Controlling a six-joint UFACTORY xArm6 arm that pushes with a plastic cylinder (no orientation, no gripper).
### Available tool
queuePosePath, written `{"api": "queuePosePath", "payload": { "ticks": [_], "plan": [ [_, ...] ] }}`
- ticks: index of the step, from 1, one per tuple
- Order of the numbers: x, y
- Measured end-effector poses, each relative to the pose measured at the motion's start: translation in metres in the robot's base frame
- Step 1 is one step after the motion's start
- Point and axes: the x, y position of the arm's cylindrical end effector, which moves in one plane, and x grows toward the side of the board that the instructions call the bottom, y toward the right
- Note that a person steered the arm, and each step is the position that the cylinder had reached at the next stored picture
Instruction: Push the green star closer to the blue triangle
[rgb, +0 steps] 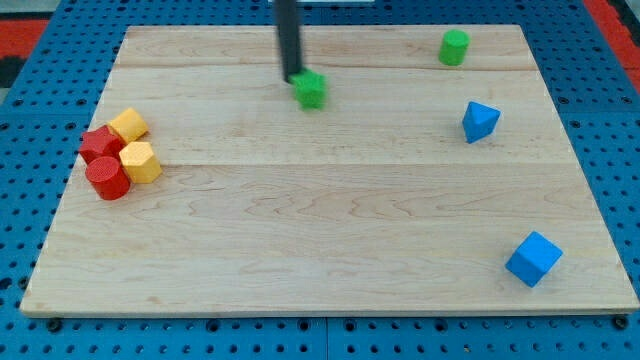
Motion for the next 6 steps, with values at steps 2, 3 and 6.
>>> {"api": "queuePosePath", "payload": {
  "ticks": [2,3,6],
  "plan": [
    [0.054,0.048],
    [0.081,0.058],
    [0.1,0.13]
  ]
}}
